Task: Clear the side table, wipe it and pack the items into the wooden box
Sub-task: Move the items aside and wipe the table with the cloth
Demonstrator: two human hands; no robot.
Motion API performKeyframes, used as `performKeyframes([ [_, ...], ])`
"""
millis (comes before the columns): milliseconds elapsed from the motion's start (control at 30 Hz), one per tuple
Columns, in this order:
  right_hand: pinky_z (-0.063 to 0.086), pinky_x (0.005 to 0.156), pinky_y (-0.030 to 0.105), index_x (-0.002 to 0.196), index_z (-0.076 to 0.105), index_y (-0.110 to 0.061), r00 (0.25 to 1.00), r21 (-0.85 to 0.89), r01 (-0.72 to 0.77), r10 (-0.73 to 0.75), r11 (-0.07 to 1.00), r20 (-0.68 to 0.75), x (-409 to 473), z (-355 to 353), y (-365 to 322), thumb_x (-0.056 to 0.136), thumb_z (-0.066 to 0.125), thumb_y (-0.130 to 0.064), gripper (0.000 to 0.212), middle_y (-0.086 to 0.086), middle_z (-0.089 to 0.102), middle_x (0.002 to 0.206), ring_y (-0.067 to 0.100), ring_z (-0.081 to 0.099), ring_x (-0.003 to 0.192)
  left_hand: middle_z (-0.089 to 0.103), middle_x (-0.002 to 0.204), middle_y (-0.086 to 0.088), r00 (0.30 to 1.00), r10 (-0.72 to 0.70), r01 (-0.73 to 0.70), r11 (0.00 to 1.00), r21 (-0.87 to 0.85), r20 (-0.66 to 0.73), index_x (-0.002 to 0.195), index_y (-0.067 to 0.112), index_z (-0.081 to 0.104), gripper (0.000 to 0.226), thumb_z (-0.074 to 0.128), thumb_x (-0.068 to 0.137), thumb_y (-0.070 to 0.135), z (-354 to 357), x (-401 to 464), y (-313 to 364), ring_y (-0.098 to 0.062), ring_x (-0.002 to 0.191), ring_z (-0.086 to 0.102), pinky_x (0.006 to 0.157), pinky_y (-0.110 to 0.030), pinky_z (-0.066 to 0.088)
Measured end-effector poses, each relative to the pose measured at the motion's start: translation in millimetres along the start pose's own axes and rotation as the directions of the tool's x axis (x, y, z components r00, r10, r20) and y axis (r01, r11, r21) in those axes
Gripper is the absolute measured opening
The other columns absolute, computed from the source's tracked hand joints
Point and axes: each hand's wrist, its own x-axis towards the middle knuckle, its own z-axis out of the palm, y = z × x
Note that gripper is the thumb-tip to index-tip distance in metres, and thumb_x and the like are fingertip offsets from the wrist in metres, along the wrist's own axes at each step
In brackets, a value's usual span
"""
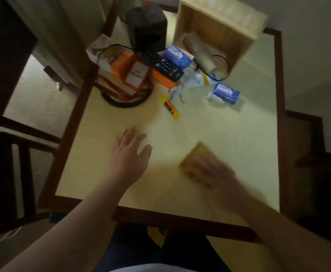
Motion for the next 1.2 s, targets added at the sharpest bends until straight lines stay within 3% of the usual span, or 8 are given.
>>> performKeyframes([
  [100, 0.025, 0.12, 0.062, 0.159, 0.018, -0.046, 0.836, 0.208, -0.525, 0.546, 0.825, -0.056, -9, -15, 72, 0.106, 0.023, -0.048, 0.053, -0.006, 0.008, 0.174, 0.02, 0.006, 0.159, 0.019, 0.174, -0.004, 0.999, -0.044, 0.044, 0.995, 0.09, -0.008, 0.151, 0.037, 0.047, 0.053, 0.051, 0.102, 0.057, 23, 3, 24, -0.028, 0.161, 0.008, 0.129, -0.056, 0.003],
  [167, 0.013, 0.125, 0.059, 0.161, 0.01, -0.048, 0.686, 0.331, -0.671, 0.725, 0.663, -0.061, -4, -17, 79, 0.108, 0.023, -0.045, 0.054, -0.01, -0.001, 0.174, 0.018, -0.003, 0.16, 0.017, 0.174, -0.006, 0.999, -0.039, 0.041, 0.988, 0.146, -0.015, 0.154, 0.037, 0.042, 0.057, 0.048, 0.102, 0.059, 38, 5, 41, -0.031, 0.161, 0.008, 0.127, -0.062, 0.003],
  [233, 0.023, 0.121, 0.062, 0.162, 0.022, -0.039, 0.704, 0.276, -0.64, 0.691, 0.717, -0.163, -1, -7, 57, 0.107, 0.031, -0.039, 0.056, 0.001, 0.011, 0.174, 0.029, 0.011, 0.159, 0.021, 0.173, -0.009, 0.999, -0.007, 0.014, 0.984, 0.18, -0.036, 0.155, 0.034, 0.043, 0.06, 0.049, 0.101, 0.06, 52, 9, 59, -0.035, 0.16, 0.013, 0.125, -0.066, 0.005],
  [333, 0.028, 0.119, 0.061, 0.16, 0.034, -0.034, 0.978, 0.025, -0.125, 0.128, 0.992, -0.163, -49, 19, 16, 0.105, 0.044, -0.035, 0.055, 0.006, 0.025, 0.171, 0.034, 0.02, 0.157, 0.022, 0.172, -0.009, 0.995, -0.049, 0.064, 0.981, 0.184, -0.089, 0.155, 0.035, 0.043, 0.061, 0.048, 0.101, 0.062, 70, 19, 82, -0.035, 0.159, 0.013, 0.124, -0.068, 0.004],
  [467, 0.014, 0.126, 0.051, 0.161, 0.022, -0.047, 0.973, -0.057, 0.228, -0.226, 0.972, 0.051, -134, 13, 68, 0.11, 0.042, -0.042, 0.055, -0.009, 0.008, 0.174, 0.024, 0.006, 0.161, 0.014, 0.174, -0.003, 0.983, -0.14, 0.161, 0.967, 0.197, -0.117, 0.156, 0.041, 0.036, 0.063, 0.04, 0.1, 0.069, 79, 27, 91, -0.028, 0.161, 0.005, 0.126, -0.064, -0.004],
  [633, 0.012, 0.126, 0.058, 0.159, 0.007, -0.054, 0.983, -0.041, 0.035, -0.027, 0.999, 0.179, -109, -18, 168, 0.11, 0.021, -0.05, 0.051, -0.009, 0.0, 0.174, 0.022, -0.004, 0.161, 0.018, 0.174, -0.005, 0.978, -0.143, 0.172, 0.965, 0.197, -0.151, 0.154, 0.039, 0.041, 0.064, 0.046, 0.098, 0.069, 79, 26, 95, -0.029, 0.161, 0.008, 0.126, -0.062, -0.003],
  [833, -0.005, 0.129, 0.049, 0.159, -0.006, -0.051, 0.918, 0.105, -0.396, 0.396, 0.912, 0.029, 26, -72, 220, 0.11, 0.012, -0.045, 0.053, -0.015, -0.018, 0.171, 0.01, -0.023, 0.155, 0.019, 0.173, -0.002, 0.978, -0.141, 0.172, 0.961, 0.219, -0.151, 0.154, 0.04, 0.043, 0.064, 0.044, 0.097, 0.07, 79, 26, 95, -0.028, 0.161, 0.01, 0.127, -0.06, -0.001],
  [1200, -0.003, 0.129, 0.046, 0.163, -0.001, -0.045, 0.792, 0.21, -0.595, 0.61, 0.776, -0.011, 187, -119, 284, 0.108, 0.017, -0.044, 0.058, -0.006, -0.012, 0.174, 0.022, -0.011, 0.16, 0.039, 0.165, -0.01, 0.957, -0.055, 0.13, 0.96, 0.249, -0.286, 0.14, 0.029, 0.065, 0.071, 0.045, 0.086, 0.07, 87, 29, 90, -0.036, 0.153, 0.032, 0.123, -0.067, 0.016],
])
